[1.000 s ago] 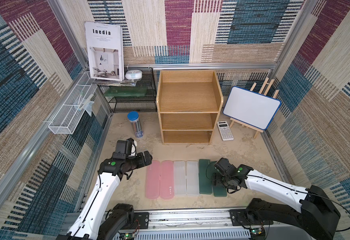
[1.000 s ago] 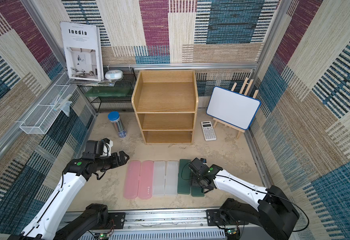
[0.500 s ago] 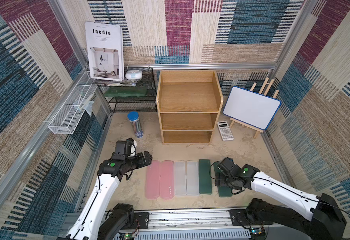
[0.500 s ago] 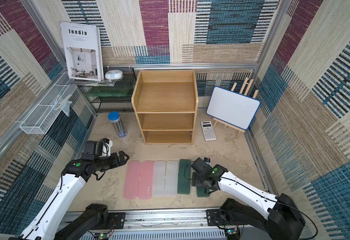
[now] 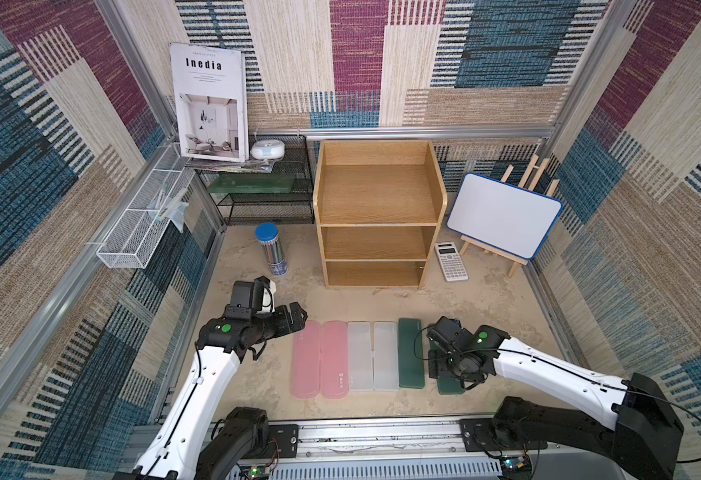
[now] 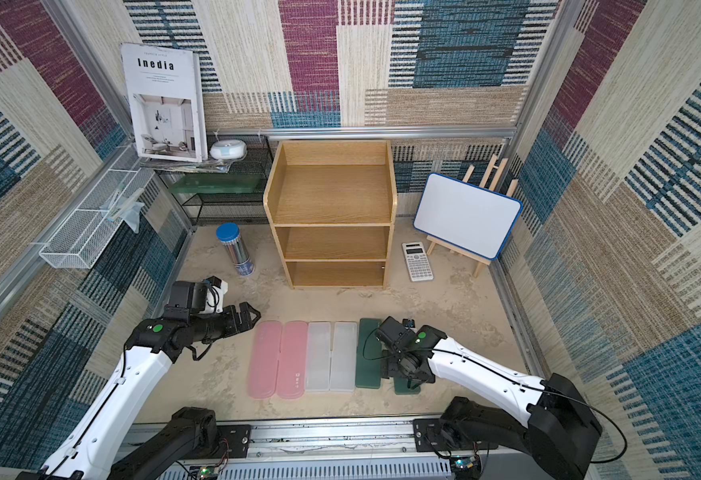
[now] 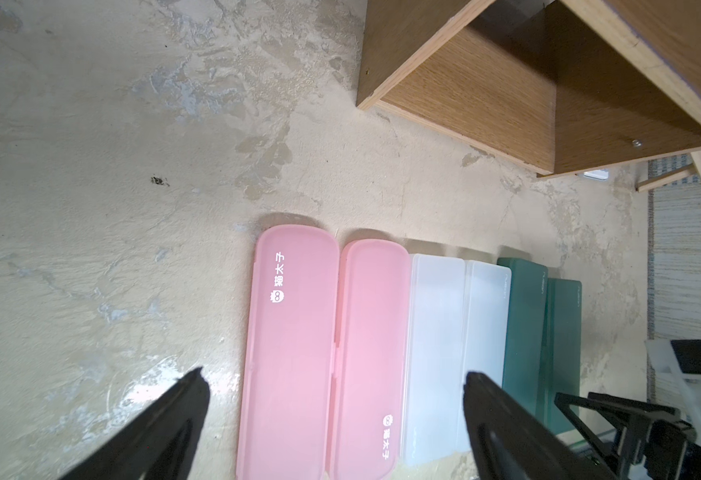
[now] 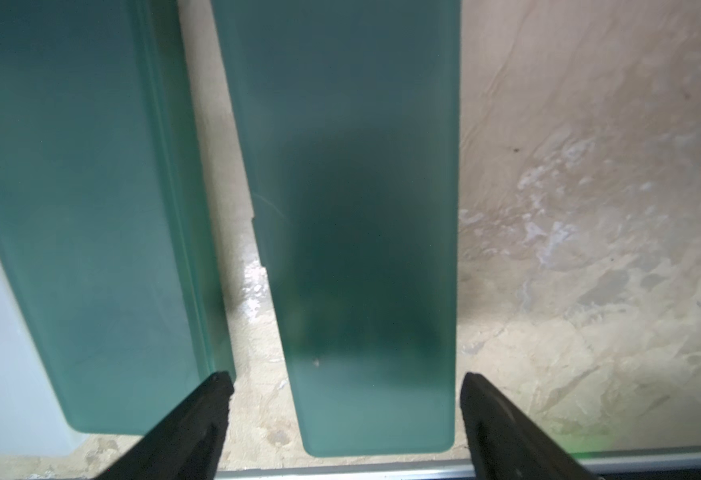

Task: Place the pencil cases on the shelf according to color
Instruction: Pick up the pencil case from the center of the board.

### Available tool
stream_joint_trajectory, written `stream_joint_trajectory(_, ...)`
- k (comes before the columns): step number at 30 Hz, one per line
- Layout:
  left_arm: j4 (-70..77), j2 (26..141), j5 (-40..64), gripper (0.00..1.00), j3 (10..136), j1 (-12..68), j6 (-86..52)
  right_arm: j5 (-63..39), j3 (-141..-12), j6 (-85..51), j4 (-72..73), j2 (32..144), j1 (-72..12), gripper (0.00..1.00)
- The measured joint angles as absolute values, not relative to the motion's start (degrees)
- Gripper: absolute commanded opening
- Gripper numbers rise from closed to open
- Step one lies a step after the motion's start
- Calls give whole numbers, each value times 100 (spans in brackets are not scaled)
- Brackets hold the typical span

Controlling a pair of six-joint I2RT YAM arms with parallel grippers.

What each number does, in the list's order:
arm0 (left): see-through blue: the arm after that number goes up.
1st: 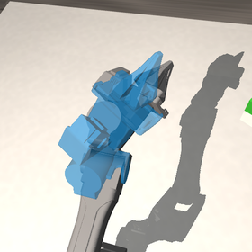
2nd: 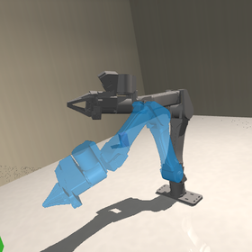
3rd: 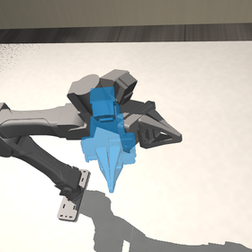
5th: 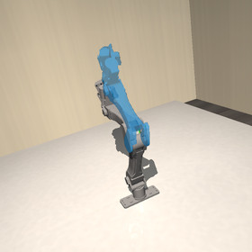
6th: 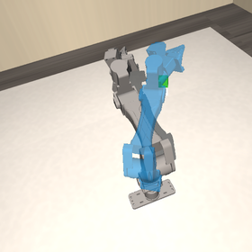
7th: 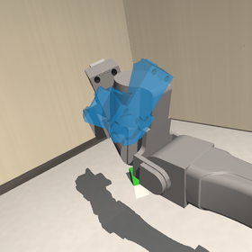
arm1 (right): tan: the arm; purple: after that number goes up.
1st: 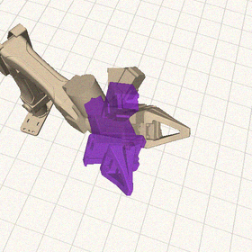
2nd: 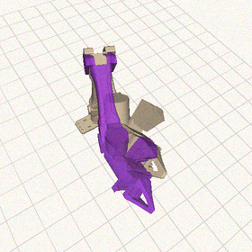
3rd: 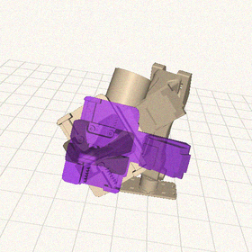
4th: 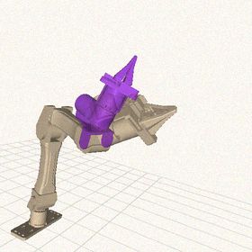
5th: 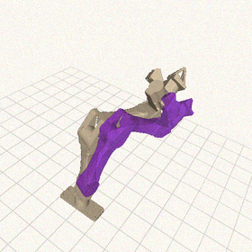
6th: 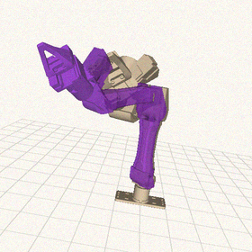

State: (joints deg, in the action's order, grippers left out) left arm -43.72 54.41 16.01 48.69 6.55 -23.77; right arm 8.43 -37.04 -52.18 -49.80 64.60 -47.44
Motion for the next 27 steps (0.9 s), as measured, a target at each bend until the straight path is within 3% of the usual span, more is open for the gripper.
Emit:
stream_joint_trajectory(17, -4372, 5459, 1780, 100, 4869, 655, -2379, 834, -3426, -5850, -4639, 7238, -5170, 87)
stream_joint_trajectory(22, -4370, 5461, 1815, 100, 4869, 655, -2379, 867, -3406, -6053, -4530, 7277, -5339, 74)
stream_joint_trajectory(27, -4370, 5452, 1815, 100, 4869, 655, -2379, 1022, -3439, -6281, -4587, 7253, -5621, 46)
